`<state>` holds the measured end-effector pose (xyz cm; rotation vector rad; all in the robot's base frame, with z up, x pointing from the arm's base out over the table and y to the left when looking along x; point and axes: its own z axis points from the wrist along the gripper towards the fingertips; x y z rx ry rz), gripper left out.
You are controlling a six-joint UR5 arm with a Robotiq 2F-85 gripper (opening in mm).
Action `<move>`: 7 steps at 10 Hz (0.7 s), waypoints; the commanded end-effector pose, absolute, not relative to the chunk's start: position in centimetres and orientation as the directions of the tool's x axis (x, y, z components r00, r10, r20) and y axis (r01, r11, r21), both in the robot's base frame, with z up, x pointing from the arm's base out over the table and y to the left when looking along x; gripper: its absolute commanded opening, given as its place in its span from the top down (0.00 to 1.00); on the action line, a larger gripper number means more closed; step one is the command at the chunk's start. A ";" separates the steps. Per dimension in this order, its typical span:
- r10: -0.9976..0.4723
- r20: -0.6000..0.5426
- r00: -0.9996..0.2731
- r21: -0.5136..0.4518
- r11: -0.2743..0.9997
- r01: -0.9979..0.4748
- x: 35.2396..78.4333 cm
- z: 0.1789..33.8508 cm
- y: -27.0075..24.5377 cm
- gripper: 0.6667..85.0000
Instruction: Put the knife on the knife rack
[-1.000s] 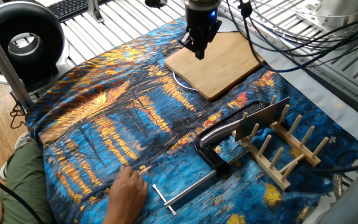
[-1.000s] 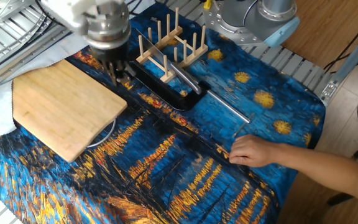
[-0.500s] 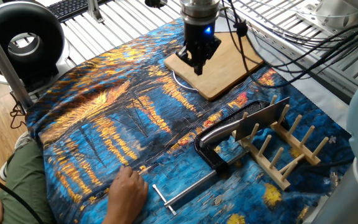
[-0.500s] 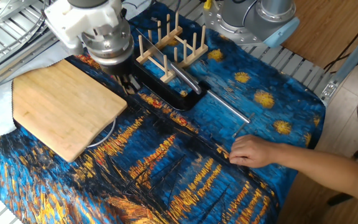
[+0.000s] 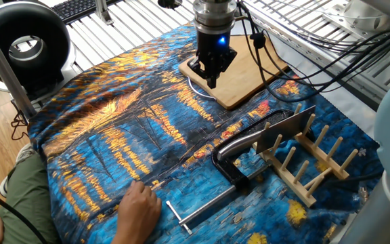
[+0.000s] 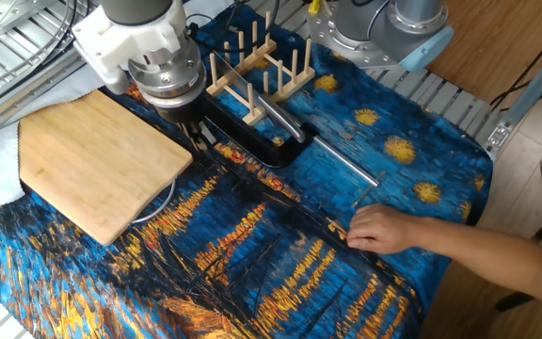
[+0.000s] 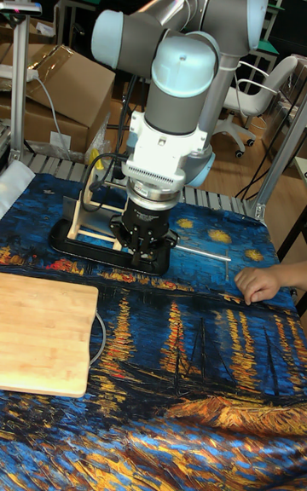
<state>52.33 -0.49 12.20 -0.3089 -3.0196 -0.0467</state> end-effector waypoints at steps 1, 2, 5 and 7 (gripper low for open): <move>0.202 0.110 -0.973 0.026 0.978 0.206 52.3 12.2 -0.3 1.00; 0.195 0.106 -0.975 0.014 0.980 0.197 52.4 12.2 -0.7 1.00; 0.188 0.100 -0.977 0.007 0.982 0.190 52.4 12.5 -0.9 1.00; 0.180 0.093 -0.979 -0.002 0.984 0.181 52.5 12.5 -1.3 1.00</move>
